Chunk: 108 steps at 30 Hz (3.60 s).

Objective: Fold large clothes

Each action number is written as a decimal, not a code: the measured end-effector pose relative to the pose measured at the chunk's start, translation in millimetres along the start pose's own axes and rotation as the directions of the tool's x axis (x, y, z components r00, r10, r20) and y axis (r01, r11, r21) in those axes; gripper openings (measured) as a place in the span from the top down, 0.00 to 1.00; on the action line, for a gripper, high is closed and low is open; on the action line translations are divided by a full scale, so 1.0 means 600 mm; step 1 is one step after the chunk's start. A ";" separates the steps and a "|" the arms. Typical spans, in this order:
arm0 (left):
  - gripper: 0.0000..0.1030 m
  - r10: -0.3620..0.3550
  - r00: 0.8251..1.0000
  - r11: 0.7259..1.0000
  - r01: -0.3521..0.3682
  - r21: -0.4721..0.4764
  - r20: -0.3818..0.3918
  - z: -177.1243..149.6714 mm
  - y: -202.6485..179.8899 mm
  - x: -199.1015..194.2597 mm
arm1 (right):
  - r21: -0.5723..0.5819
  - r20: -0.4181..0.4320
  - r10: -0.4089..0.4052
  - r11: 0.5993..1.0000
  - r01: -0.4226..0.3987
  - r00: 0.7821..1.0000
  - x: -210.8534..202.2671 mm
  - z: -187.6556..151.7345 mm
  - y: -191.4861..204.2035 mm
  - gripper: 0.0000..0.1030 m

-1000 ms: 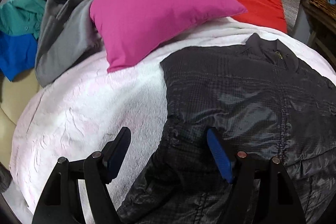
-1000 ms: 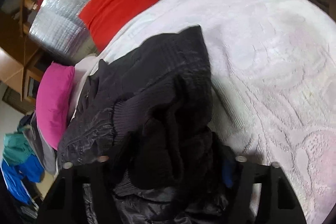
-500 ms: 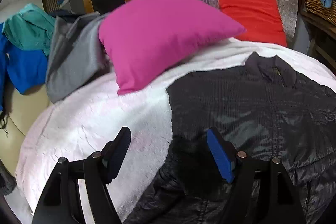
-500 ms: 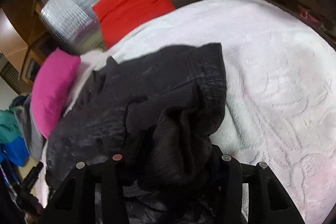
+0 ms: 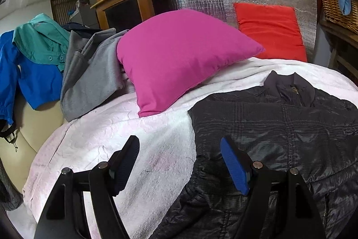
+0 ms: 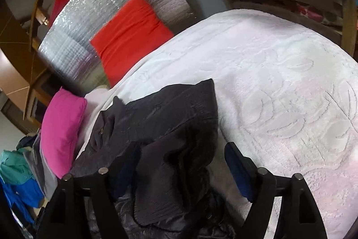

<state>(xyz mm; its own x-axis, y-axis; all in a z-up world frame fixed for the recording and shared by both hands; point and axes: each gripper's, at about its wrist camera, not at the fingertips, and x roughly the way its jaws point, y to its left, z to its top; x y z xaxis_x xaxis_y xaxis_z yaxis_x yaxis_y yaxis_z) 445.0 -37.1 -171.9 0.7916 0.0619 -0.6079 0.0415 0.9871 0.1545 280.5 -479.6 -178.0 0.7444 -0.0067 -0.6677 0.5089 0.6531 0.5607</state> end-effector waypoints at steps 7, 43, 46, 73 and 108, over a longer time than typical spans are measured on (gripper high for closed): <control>0.27 -0.009 1.000 1.000 0.010 0.008 -0.018 -0.004 -0.006 0.004 | 0.016 -0.129 0.023 1.000 -0.021 0.991 0.065 -0.022 0.007 0.21; 0.52 -0.425 0.864 0.872 0.309 -0.380 -0.272 -0.021 0.010 0.149 | -0.186 -0.089 -0.017 0.982 0.000 0.996 0.071 -0.022 0.029 0.63; 0.30 -0.400 0.859 0.879 0.261 -0.399 -0.319 -0.029 0.021 0.155 | -0.094 -0.111 0.034 0.995 -0.045 0.993 0.066 -0.010 0.014 0.57; 0.30 -0.390 0.858 0.868 0.221 -0.445 -0.335 -0.060 0.060 0.124 | 0.174 -0.333 0.331 0.942 -0.288 0.883 0.043 -0.147 0.070 0.35; 0.27 -0.188 0.979 0.980 0.182 -0.080 -0.080 -0.185 0.119 -0.214 | -0.388 0.110 0.217 0.908 -0.160 0.970 -0.340 -0.240 0.002 0.25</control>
<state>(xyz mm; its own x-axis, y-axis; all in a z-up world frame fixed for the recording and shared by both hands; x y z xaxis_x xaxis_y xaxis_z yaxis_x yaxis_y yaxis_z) 278.5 41.8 -169.1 0.7182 -0.1132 -0.6865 0.1357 0.9905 -0.0214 67.1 -368.4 -111.8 0.8802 0.0521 -0.4717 0.1757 0.8876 0.4258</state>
